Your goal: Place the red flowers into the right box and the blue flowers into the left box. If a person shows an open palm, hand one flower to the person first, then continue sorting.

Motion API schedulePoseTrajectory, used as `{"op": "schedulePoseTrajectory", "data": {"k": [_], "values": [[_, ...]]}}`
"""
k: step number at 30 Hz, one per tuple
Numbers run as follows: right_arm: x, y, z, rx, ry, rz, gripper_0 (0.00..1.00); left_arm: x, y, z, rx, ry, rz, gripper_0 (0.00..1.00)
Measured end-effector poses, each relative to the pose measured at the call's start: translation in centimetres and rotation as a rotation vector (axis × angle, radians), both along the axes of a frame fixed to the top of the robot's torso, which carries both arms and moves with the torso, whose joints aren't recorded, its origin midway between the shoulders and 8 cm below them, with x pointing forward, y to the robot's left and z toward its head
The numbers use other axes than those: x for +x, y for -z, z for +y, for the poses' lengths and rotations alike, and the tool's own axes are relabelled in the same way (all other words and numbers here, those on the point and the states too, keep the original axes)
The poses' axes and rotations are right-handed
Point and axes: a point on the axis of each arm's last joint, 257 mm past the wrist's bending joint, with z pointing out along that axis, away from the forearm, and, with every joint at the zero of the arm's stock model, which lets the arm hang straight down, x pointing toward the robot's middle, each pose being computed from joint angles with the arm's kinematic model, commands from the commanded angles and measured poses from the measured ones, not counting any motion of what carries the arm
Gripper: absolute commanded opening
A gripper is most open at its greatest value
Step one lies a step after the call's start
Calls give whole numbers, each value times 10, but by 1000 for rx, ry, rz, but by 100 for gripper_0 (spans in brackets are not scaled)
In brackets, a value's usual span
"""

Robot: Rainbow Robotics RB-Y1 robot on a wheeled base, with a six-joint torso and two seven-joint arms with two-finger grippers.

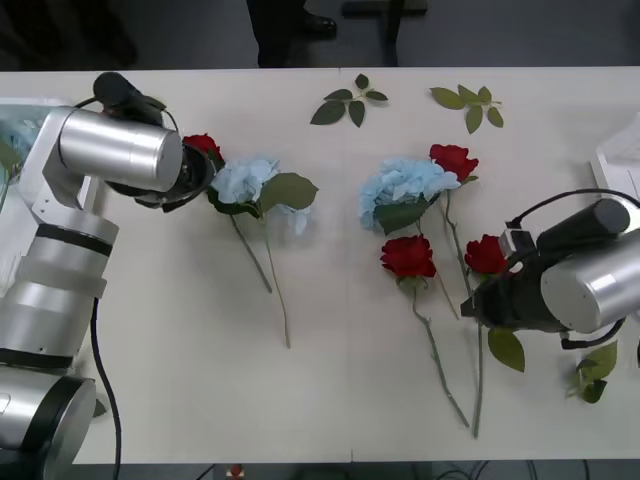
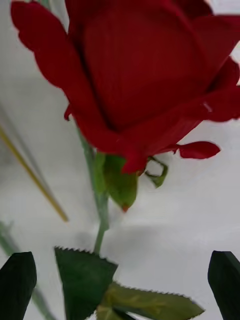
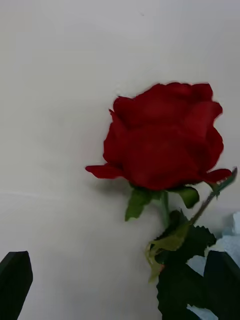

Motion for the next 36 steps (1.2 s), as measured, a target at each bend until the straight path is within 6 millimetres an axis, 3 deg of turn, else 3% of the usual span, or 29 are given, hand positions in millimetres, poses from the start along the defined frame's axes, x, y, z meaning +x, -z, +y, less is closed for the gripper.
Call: {"op": "schedulePoseTrajectory", "data": {"k": [8, 14, 22, 24, 26, 27, 32, 33, 34, 35, 36], "values": [[2, 12, 1, -7, -5, -3, 100, 10, 30, -23, 18, 45, 18, 100], [7, 19, -13, -41, 18, -13, 100, 25, 36, -21, 18, 40, 3, 100], [8, 28, -10, -56, -1, -20, 100, 44, 45, -12, 33, 25, -13, 100], [7, 31, -8, -57, -8, -17, 100, 47, 43, -11, 39, 26, -21, 76], [6, 33, -7, -64, -13, -16, 100, 47, 43, -10, 41, 26, -21, 18], [5, 33, -7, -67, -15, -15, 100, 47, 43, -10, 41, 26, -21, 4], [1, 37, -8, -68, -13, -7, 100, 47, 43, -10, 47, 28, -22, 0], [0, 38, -9, -69, -12, -4, 94, 47, 43, -9, 50, 29, -22, 0], [-1, 40, -10, -72, -10, -3, 77, 47, 43, -9, 52, 29, -22, 0], [-2, 41, -11, -78, -8, -6, 43, 47, 43, -9, 52, 29, -22, 0], [-2, 42, -12, -80, -6, -10, 30, 47, 43, -9, 52, 29, -22, 0]]}}
